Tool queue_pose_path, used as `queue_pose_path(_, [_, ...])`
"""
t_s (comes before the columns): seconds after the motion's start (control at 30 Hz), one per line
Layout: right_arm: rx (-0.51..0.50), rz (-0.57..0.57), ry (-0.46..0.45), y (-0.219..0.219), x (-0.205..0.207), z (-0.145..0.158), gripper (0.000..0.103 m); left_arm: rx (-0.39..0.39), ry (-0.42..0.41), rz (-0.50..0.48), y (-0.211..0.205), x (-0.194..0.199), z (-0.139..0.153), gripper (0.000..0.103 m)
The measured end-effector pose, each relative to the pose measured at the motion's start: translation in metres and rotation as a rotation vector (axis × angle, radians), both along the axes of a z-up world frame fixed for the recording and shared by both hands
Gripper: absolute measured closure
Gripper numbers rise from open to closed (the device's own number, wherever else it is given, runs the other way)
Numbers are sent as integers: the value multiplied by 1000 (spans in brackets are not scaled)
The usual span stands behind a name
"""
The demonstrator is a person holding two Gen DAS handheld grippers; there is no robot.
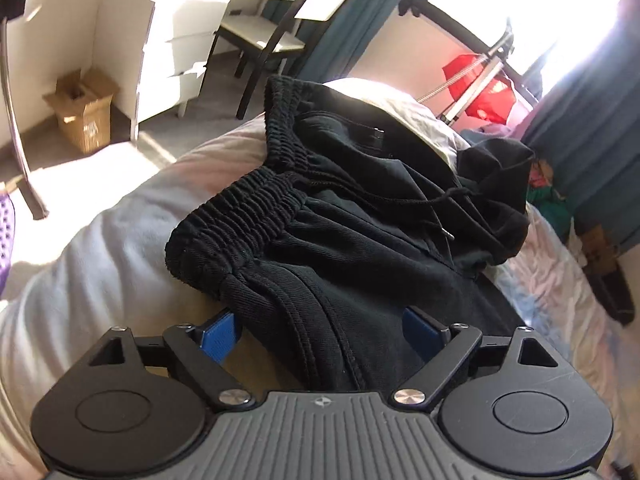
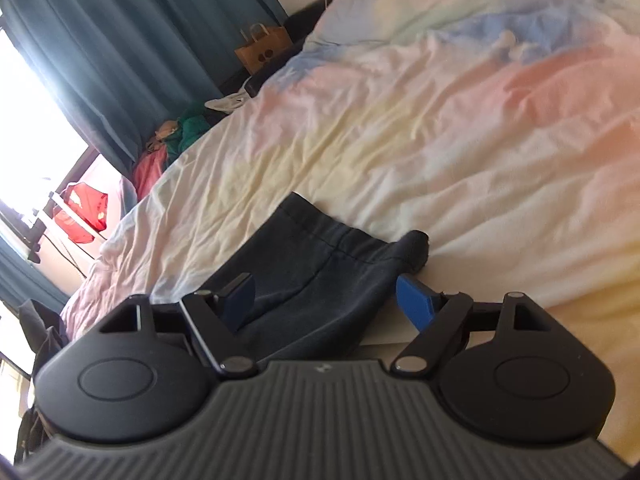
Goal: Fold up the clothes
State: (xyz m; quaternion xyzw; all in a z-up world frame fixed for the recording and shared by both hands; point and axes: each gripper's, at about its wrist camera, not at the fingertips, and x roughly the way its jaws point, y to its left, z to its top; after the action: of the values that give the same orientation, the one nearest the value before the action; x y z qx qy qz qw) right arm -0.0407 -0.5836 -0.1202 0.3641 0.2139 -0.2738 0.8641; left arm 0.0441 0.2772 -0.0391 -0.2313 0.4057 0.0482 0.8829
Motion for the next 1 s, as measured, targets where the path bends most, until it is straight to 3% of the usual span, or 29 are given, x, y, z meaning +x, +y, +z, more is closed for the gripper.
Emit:
queue_pose_path(0.1, [-75,62,-10,28,3,27,22,138,-72,-87,-37,-9,20,9])
queue_pose_path(0.2, [-192,171,-42,70,9,61,22,212,-163,-157,-76,-12,37,7])
queue_pose_path(0.4, [-355,424,-98,171,31,114,23,269,-300,-271,-150,-16,62,5])
queue_pose_path(0.5, [-378,515,-133,216,42,127,23,282,-344,-307,-182,-15,63,4])
queue_pose_path(0.7, [-407,610,-174,275,56,123,23,354,-426,-344,-226,-15,43,3])
queue_pose_path(1.0, [-489,643,-151,312,56,78,23,358,-434,-333,-216,-16,5,2])
